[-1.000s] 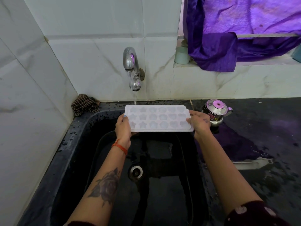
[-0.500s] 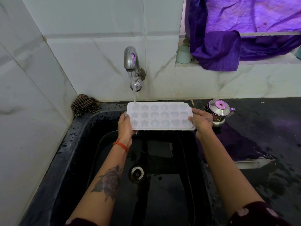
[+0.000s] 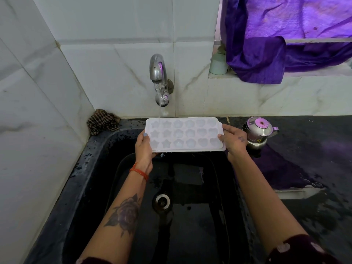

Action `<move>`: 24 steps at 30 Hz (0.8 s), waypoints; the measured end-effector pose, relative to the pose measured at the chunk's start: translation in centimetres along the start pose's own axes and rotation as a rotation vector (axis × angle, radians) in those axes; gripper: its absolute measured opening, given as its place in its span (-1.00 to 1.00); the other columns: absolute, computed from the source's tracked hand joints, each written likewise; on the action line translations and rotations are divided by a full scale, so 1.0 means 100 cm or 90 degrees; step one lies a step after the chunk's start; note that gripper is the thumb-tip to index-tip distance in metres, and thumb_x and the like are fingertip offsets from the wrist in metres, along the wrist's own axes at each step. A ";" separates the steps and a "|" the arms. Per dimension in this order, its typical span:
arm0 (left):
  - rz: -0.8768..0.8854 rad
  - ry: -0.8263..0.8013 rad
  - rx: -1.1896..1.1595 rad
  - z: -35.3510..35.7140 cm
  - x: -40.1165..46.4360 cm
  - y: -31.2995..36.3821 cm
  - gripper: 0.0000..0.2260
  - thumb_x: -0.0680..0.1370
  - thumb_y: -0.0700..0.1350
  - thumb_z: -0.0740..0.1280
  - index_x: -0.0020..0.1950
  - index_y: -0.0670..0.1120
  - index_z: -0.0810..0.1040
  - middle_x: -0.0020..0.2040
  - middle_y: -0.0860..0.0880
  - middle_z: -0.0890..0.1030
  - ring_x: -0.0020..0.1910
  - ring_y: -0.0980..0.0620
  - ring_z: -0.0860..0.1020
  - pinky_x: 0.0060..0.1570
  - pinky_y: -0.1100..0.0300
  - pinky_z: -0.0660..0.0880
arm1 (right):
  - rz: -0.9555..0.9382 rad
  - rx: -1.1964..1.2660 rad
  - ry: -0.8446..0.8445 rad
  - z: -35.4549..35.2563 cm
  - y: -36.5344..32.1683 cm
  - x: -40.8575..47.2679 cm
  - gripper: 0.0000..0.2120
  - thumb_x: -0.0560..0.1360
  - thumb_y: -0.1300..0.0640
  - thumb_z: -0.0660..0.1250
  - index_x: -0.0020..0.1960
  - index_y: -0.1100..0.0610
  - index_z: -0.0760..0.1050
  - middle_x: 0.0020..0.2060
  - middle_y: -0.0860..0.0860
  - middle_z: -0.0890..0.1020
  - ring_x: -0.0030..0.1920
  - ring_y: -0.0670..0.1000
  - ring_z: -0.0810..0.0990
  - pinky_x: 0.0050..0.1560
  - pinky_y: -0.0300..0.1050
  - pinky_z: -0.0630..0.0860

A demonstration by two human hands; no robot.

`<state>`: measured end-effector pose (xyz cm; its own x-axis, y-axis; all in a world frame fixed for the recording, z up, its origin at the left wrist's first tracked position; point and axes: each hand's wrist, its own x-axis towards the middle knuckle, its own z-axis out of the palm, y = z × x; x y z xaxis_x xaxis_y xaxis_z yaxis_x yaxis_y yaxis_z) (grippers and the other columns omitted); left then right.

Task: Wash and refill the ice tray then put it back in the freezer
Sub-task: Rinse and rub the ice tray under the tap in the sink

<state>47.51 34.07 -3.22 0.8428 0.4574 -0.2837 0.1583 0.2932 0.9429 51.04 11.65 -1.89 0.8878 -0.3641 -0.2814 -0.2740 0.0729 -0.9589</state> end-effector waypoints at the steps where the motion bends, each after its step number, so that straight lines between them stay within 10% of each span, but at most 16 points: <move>1: 0.001 0.000 -0.002 -0.001 0.000 0.000 -0.72 0.68 -0.10 0.03 0.35 -0.06 0.39 0.13 -0.03 0.53 -0.12 0.10 0.55 -0.25 0.16 0.52 | -0.001 -0.001 0.000 0.000 -0.001 0.000 -0.59 0.44 0.47 0.28 0.27 0.26 0.50 0.11 0.13 0.63 0.02 0.03 0.61 0.06 -0.14 0.54; 24: 0.019 0.107 0.006 -0.049 0.014 0.005 -0.74 0.63 -0.08 0.20 0.28 -0.14 0.46 0.08 -0.08 0.56 -0.15 0.08 0.54 -0.20 0.13 0.55 | 0.005 -0.046 -0.084 0.044 0.006 -0.012 -0.61 0.45 0.44 0.33 0.26 0.24 0.51 0.08 0.10 0.65 0.04 0.05 0.63 0.06 -0.07 0.59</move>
<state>46.30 38.96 -4.06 0.7494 0.6002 -0.2797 0.1398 0.2694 0.9528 51.44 16.22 -2.24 0.9250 -0.2389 -0.2953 -0.3025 0.0069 -0.9531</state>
